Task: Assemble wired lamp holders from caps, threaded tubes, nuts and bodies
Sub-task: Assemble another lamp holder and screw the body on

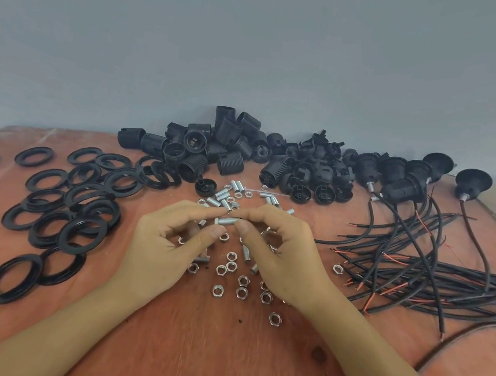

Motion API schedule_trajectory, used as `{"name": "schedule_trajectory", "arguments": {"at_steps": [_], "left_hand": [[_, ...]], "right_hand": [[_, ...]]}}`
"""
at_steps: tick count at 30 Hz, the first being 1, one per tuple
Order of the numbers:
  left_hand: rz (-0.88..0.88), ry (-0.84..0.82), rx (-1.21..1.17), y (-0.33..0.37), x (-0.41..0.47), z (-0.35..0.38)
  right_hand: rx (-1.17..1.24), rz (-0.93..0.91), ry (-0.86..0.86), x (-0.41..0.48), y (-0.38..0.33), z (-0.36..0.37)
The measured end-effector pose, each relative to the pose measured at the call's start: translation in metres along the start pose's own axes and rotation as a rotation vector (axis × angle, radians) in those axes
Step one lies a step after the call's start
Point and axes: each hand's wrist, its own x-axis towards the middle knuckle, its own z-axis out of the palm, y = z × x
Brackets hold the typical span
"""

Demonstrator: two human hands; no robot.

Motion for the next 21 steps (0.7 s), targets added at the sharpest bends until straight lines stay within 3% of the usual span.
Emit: {"name": "schedule_trajectory", "arguments": {"at_steps": [4,9,16,21], "left_hand": [[-0.050,-0.002,-0.068,0.0025,-0.0009,0.0013],[-0.133,-0.015,-0.140,0.0036,0.0003,0.0003],[-0.236,-0.039,-0.137,0.0033,0.0000,0.0036],[-0.209,-0.051,-0.120,0.0035,-0.0004,0.0023]], "right_hand": [[0.069,0.019,0.003,0.0000,-0.0034,0.0014],[-0.024,-0.100,0.000,0.0004,-0.0024,0.0007],[-0.061,-0.127,-0.015,0.0013,-0.0007,-0.0019],[-0.029,-0.096,-0.014,-0.0006,0.0001,0.0003]]}}
